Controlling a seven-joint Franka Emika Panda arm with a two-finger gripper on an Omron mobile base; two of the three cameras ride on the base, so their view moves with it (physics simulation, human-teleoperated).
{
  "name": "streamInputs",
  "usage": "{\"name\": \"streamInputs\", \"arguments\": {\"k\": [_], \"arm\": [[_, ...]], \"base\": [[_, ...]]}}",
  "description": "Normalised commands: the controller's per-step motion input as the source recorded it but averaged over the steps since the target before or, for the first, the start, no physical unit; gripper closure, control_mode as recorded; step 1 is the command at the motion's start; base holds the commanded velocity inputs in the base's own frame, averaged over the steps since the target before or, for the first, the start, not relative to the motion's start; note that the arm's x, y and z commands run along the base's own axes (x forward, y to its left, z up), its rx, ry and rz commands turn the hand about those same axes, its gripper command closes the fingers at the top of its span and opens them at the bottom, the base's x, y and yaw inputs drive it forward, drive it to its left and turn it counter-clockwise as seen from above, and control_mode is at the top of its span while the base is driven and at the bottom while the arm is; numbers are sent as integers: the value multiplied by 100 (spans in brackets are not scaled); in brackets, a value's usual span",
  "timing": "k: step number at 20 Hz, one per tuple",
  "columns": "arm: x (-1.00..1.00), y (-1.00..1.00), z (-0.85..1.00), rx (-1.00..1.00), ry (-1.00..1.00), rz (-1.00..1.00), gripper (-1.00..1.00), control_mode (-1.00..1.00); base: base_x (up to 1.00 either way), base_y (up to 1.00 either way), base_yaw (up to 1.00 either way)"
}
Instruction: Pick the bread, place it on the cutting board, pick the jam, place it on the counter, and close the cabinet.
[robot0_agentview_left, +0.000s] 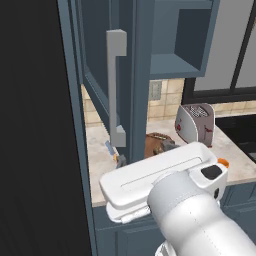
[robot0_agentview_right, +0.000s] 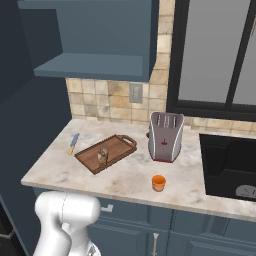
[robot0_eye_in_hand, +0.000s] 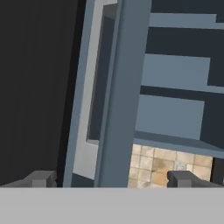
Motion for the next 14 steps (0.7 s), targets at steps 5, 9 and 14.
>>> {"name": "streamInputs", "arguments": {"k": [5,9,14], "arm": [[3,0,0,0,-7,0,-100,-100],[13,0,-3,0,-6,0,-100,-100],[25,0,-5,0,-5,0,-100,-100]], "base": [[0,0,0],[0,0,0],[0,0,0]]}}
